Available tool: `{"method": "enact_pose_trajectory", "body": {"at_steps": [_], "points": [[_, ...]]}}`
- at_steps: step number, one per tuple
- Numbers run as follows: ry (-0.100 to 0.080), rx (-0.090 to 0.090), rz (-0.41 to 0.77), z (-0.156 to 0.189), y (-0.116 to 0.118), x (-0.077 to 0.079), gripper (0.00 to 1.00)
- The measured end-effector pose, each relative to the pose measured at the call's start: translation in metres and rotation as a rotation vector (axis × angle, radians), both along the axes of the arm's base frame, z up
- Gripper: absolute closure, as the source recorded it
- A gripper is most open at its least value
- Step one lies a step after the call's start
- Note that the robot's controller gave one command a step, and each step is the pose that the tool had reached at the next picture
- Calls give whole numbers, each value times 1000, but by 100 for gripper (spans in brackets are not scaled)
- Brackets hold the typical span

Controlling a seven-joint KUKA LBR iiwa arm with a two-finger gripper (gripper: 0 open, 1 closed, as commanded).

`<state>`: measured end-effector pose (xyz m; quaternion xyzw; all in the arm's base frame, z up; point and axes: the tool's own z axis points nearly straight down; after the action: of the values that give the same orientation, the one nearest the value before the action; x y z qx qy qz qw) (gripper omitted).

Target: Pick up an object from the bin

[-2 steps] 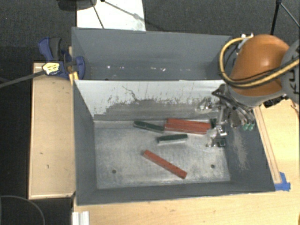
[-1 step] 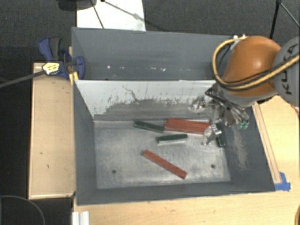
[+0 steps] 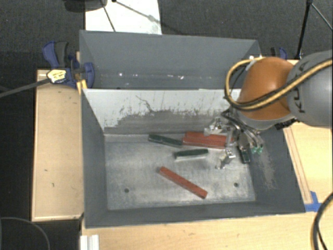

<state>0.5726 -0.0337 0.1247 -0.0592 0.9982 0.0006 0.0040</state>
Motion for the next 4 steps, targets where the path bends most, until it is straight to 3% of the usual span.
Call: {"method": "enact_pose_trajectory", "body": {"at_steps": [1, 2, 3, 4], "points": [[-16, -4, 9, -37, 36, 27, 100], [-16, -4, 9, -37, 36, 27, 100], [10, -1, -4, 13, 38, 18, 100], [-1, -2, 28, 44, 30, 22, 100]]}}
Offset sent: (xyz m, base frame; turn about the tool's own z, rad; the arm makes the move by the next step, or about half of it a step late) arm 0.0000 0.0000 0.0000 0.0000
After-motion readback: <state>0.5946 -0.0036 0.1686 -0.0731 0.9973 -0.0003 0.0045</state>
